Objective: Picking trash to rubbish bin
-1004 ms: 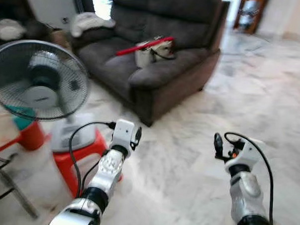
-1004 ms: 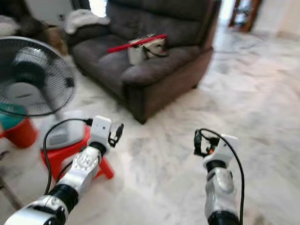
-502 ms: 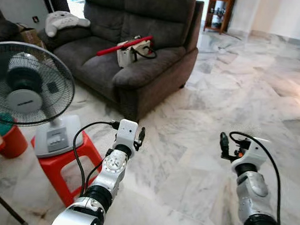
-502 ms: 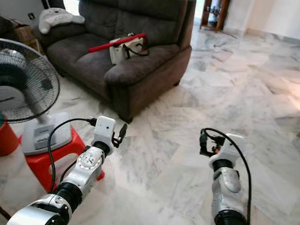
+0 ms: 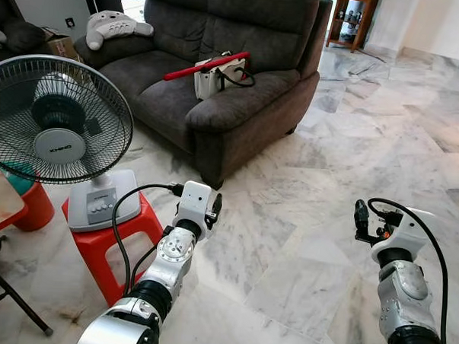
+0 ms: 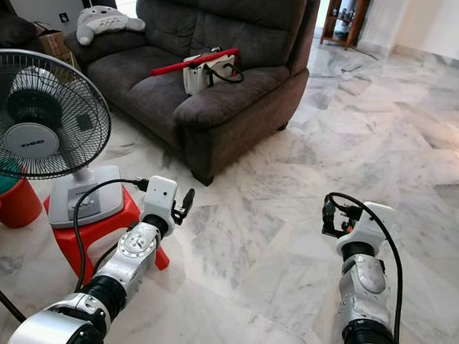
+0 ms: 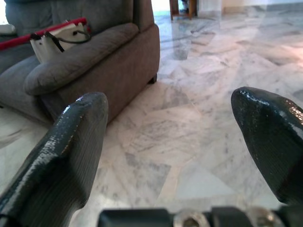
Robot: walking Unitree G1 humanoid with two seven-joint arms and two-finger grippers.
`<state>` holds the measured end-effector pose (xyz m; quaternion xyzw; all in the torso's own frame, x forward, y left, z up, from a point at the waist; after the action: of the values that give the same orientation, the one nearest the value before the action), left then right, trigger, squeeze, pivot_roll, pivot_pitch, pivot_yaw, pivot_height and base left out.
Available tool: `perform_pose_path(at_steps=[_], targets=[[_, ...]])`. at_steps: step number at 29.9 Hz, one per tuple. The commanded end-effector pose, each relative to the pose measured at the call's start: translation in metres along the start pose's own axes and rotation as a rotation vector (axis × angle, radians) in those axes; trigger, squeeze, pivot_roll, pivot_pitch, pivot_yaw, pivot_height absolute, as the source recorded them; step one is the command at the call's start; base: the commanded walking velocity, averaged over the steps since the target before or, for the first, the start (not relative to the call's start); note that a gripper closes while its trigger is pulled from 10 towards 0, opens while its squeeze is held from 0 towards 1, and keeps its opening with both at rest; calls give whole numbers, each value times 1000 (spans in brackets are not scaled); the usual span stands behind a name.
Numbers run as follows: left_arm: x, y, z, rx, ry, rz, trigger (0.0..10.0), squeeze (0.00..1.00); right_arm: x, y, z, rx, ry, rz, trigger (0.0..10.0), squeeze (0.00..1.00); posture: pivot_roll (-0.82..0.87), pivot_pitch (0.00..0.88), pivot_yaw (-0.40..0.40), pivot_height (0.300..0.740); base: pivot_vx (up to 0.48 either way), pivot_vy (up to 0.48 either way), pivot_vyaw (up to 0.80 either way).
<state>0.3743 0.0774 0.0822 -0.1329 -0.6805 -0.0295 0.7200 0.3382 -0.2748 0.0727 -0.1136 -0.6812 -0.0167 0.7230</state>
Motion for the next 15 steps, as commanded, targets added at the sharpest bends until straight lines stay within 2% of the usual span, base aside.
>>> perform_pose_path(at_steps=[1,8,15], targets=[[7,1,-5,6,-16,-6,10000,0,7,-4,-6,-13,-10,3,10000,0,-278,0,32,740,0,0,0],[21,5,-11,21,-49,-8,10000,0,19,-6,-17,-20,-18,0,10000,0,-241,0,14,740,0,0,0],[19,17,-7,60,-60,-12,10000,0,22,2,-20,5,-22,2,10000,0,-212,0,-8,740,0,0,0]])
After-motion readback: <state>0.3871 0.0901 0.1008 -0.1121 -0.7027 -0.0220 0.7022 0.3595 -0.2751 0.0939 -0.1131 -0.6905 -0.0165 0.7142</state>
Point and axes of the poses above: a point about 5 cm out from each wrist's last joint towards the gripper, its own z axis pointing back from the gripper into the wrist, its own x axis along the axis of the wrist's last joint, y = z × x, the point moved 3 cm from there along -z, pointing out of the wrist towards the gripper, and after that the axes turned 14 degrees about z, right-handed, at the moved point
